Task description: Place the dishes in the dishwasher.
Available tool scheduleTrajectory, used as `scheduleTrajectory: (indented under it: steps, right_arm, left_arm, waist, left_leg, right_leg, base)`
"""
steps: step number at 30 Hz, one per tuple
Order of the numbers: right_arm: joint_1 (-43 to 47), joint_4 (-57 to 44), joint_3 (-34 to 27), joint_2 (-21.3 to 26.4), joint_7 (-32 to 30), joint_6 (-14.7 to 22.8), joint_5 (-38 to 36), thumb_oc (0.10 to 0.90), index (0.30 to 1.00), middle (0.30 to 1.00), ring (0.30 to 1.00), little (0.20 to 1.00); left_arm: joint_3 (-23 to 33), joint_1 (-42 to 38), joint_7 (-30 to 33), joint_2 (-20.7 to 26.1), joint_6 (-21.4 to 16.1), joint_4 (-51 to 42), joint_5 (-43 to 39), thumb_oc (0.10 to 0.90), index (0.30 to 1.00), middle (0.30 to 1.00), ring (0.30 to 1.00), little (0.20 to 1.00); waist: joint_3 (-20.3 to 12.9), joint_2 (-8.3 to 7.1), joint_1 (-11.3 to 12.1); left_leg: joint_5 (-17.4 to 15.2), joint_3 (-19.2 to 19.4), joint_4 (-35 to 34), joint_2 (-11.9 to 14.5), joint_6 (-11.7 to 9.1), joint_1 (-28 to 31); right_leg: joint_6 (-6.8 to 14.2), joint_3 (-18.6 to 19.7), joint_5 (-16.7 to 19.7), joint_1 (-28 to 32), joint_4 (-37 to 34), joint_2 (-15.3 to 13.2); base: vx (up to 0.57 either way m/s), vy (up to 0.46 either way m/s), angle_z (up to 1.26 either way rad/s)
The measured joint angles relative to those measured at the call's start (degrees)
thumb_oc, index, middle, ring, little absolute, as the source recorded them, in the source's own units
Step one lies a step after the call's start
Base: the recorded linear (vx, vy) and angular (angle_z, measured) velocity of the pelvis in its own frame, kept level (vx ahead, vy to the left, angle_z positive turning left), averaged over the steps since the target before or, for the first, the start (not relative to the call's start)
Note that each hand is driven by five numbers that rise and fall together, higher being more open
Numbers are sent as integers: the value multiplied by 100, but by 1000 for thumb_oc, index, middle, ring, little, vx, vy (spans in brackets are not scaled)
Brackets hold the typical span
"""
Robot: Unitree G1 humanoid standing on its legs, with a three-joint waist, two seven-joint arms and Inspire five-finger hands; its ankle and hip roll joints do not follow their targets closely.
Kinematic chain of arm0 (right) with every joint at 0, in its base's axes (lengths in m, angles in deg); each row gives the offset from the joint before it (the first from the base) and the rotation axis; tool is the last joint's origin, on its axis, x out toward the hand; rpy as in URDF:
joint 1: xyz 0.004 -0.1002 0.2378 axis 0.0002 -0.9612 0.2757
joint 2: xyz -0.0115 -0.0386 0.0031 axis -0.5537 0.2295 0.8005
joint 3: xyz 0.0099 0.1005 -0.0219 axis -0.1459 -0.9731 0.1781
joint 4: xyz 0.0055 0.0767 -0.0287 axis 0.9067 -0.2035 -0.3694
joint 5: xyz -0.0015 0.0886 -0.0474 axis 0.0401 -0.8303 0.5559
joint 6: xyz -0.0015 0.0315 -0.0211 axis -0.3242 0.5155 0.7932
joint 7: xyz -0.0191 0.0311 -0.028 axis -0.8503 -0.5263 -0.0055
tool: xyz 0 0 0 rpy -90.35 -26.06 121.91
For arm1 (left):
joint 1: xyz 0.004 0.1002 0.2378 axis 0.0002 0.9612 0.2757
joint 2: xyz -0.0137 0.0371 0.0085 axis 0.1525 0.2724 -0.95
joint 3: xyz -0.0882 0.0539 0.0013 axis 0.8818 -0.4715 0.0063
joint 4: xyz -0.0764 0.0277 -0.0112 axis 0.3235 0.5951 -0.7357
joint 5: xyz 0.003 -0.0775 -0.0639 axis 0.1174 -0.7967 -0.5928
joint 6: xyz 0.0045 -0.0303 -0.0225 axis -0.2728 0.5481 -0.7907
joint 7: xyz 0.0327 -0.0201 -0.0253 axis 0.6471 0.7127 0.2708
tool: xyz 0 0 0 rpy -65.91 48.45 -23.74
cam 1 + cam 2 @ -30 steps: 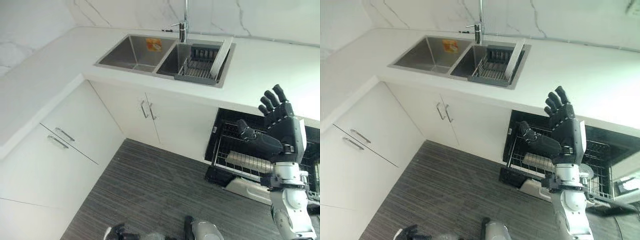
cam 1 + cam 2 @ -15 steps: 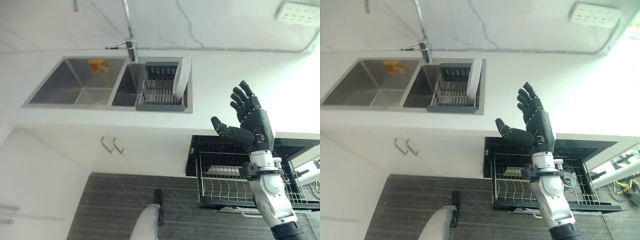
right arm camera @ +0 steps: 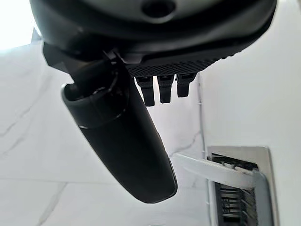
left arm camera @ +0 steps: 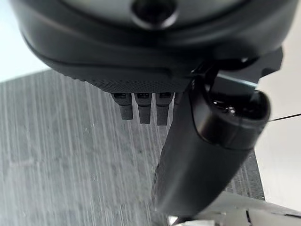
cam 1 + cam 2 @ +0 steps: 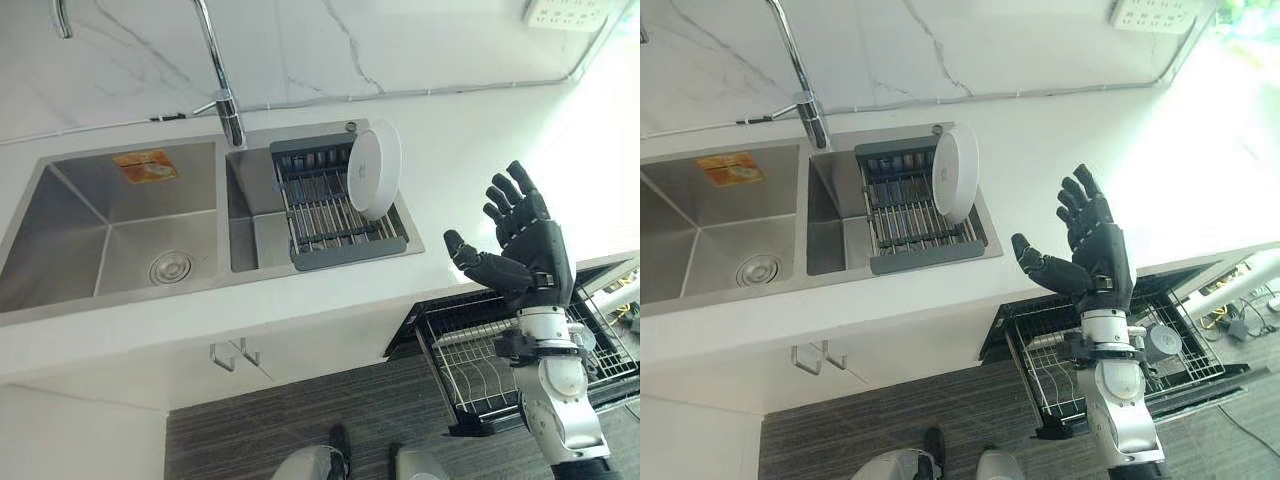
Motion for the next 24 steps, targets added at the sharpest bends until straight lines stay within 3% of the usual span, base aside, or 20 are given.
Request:
scheduleTrajectory:
  steps: [2, 4, 5, 6, 7, 8, 9, 10, 11, 13, 15, 18, 20, 21, 22, 23, 24]
  right_arm:
    - [-4, 0, 16, -1, 98, -3, -13, 800, 900, 900, 900, 900]
    - [13, 10, 33, -8, 169, -3, -142, 800, 900, 900, 900, 900]
    - [55, 26, 96, -14, 186, -12, -172, 800, 900, 900, 900, 900]
    - [49, 14, 144, -11, 209, -10, -211, 800, 900, 900, 900, 900]
    - [44, 14, 157, -14, 210, -11, -213, 800, 900, 900, 900, 900]
    - [71, 3, 168, 3, 205, -11, -214, 800, 900, 900, 900, 900]
    - [100, -6, 223, 71, 196, -11, -217, 800, 900, 900, 900, 900]
    - [63, -5, 273, 71, 163, -21, -220, 800, 900, 900, 900, 900]
    - [44, -7, 266, 64, 157, -22, -222, 800, 900, 900, 900, 900]
    - [74, -5, 266, 70, 160, -33, -220, 800, 900, 900, 900, 900]
    - [81, -6, 280, 65, 160, -110, -214, 800, 900, 900, 900, 900]
    - [95, -4, 277, 66, 162, -127, -213, 800, 900, 900, 900, 900]
    - [125, 21, 285, 53, 168, -178, -213, 800, 900, 900, 900, 900]
    - [177, 25, 290, 63, 170, -206, -213, 800, 900, 900, 900, 900]
    - [224, 27, 321, 100, 168, -238, -214, 800, 900, 900, 900, 900]
    - [239, 29, 347, 101, 158, -238, -215, 800, 900, 900, 900, 900]
    - [247, 28, 374, 101, 163, -238, -213, 800, 900, 900, 900, 900]
  left_arm:
    - [2, 25, 0, -9, 3, 3, -2, 800, 900, 900, 900, 900]
    - [1, 72, 7, -19, -2, -9, -60, 800, 900, 900, 900, 900]
    - [9, 142, 14, -21, -9, -20, -222, 800, 900, 900, 900, 900]
    - [18, 188, 23, -14, 6, 3, -248, 800, 900, 900, 900, 900]
    - [34, 214, 29, -18, 15, 16, -320, 800, 900, 900, 900, 900]
    - [146, 207, 25, -36, 24, 23, -426, 800, 900, 900, 900, 900]
    - [257, 316, 35, -112, 49, 11, -452, 800, 900, 900, 900, 900]
    - [259, 342, 80, -110, 58, 2, -448, 800, 900, 900, 900, 900]
    - [256, 336, 106, -118, 25, -23, -448, 800, 900, 900, 900, 900]
    - [245, 302, 130, -215, 17, -22, -444, 800, 900, 900, 900, 900]
    - [248, 374, 137, -197, 34, -6, -443, 800, 900, 900, 900, 900]
    - [238, 439, 127, -213, 41, -14, -447, 800, 900, 900, 900, 900]
    - [248, 470, 128, -185, 42, -18, -449, 800, 900, 900, 900, 900]
    - [248, 475, 132, -177, 46, -20, -448, 800, 900, 900, 900, 900]
    - [246, 552, 133, -211, 54, -17, -449, 800, 900, 900, 900, 900]
    - [244, 654, 136, -221, 64, 2, -449, 800, 900, 900, 900, 900]
    - [245, 685, 137, -203, 56, -1, -449, 800, 900, 900, 900, 900]
  waist:
    - [-2, 55, 52]
    - [-10, 124, 177]
    - [-12, 164, 352]
    - [-16, 159, 368]
    - [-20, 94, 360]
    - [8, -1, 346]
    - [-69, 180, 480]
    - [-94, 89, 471]
    - [-119, 47, 436]
    - [-130, 105, 469]
    - [-138, 73, 532]
    - [-139, 28, 591]
    - [-140, -110, 610]
    - [-127, -142, 615]
    - [-169, -68, 636]
    - [-219, -43, 610]
    - [-248, -118, 615]
  left_leg:
    - [98, 109, -205, 10, -12, 101]
    - [147, 353, -359, 143, -102, 117]
    - [160, 520, -441, 253, -251, 117]
    - [141, 574, -448, 302, -519, 92]
    - [49, 680, -458, 283, -911, 81]
    - [-281, 712, 178, 307, -756, -99]
    - [-685, 253, 995, 777, -414, -345]
    - [-549, 281, 880, 620, -536, -345]
    - [-389, 272, 575, 500, -781, -276]
    - [-298, 310, 249, 501, -730, -165]
    - [-200, 344, 159, 528, -878, -115]
    - [-198, 364, 21, 539, -881, -93]
    - [-200, 487, -114, 521, -990, -9]
    - [-293, 476, 337, 577, -826, -116]
    - [-453, 358, 524, 750, -916, -78]
    - [-338, 399, 448, 800, -791, -112]
    - [-330, 422, 322, 764, -805, -80]
  right_leg:
    - [17, -199, 113, 10, -26, 9]
    - [-37, -678, 320, -34, -28, 55]
    - [-55, -1088, 453, -77, -54, 103]
    - [-64, -1245, 484, -10, -166, 151]
    - [-106, -1297, 547, 103, -339, 127]
    - [-119, -1430, 895, 82, -386, -95]
    - [-36, -1461, 745, -161, 63, 23]
    - [78, -1444, 661, -300, 283, -117]
    - [49, -1501, 656, -340, 222, -231]
    - [47, -1539, 748, -244, -76, -238]
    - [33, -1527, 780, -219, -58, -208]
    - [-34, -1490, 778, -238, -43, -157]
    - [-243, -1506, 869, -254, -151, -212]
    - [-343, -1529, 945, -267, -97, -242]
    - [-326, -1559, 934, -290, -12, -158]
    - [-275, -1578, 913, -253, 31, -121]
    - [-257, -1526, 896, -295, 86, -130]
  base:
    - [-64, 45, -31]
    - [-100, -3, -64]
    - [-99, -51, -99]
    - [-110, -88, -84]
    - [-107, -122, -45]
    - [-80, -118, -68]
    - [-66, -120, -67]
    - [-47, -101, -43]
    - [-51, -96, 13]
    - [-38, -119, 21]
    - [-27, -121, 18]
    - [-15, -89, 30]
    - [-25, -101, 34]
    - [-22, -66, -1]
    - [-18, -51, -1]
    - [-27, -62, -5]
    - [-35, -74, 9]
